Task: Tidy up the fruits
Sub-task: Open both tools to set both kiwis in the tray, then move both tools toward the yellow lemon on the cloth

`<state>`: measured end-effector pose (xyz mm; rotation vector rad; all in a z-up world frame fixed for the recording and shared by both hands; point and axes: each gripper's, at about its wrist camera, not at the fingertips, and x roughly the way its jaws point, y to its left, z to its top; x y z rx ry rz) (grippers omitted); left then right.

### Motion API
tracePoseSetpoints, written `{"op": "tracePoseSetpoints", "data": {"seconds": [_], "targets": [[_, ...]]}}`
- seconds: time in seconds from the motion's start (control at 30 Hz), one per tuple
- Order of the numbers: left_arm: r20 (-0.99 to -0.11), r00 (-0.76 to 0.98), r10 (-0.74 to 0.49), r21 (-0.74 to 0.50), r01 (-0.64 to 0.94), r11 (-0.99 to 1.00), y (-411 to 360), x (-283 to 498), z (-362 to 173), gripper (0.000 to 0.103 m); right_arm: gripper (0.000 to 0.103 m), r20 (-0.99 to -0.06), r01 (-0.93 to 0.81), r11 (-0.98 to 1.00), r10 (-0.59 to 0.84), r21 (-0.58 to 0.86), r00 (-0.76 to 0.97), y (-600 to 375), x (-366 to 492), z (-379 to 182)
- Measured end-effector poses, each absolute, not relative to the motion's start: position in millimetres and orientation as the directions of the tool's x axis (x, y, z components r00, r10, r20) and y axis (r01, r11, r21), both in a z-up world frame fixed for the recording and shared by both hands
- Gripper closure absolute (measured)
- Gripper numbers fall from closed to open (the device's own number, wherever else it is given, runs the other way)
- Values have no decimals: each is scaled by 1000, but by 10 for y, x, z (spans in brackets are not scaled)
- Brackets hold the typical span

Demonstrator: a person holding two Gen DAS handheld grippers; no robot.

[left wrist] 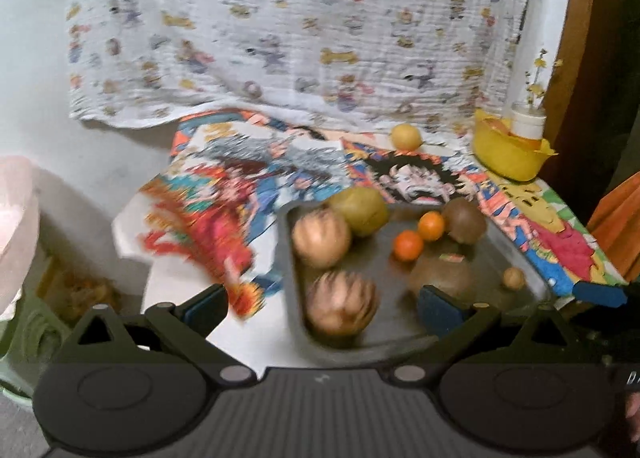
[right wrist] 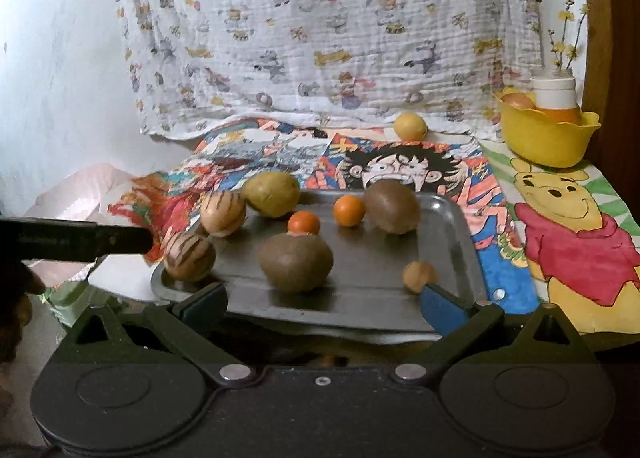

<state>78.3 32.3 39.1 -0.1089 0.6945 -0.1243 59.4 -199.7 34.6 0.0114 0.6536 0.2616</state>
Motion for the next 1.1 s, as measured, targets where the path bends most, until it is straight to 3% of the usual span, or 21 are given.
{"op": "tracePoseSetpoints", "data": {"seconds": [0.37,1.1], "targets": [[-677,729,-99,-185,-39,982,606,621,183,1,1,-625,-224,973,213,62,751,-1904,626,277],[-681,731,-40,-101,-40,994,521,1153,463,1,1,-600,-265,960,264,90,755,-2045,1425,266]]}}
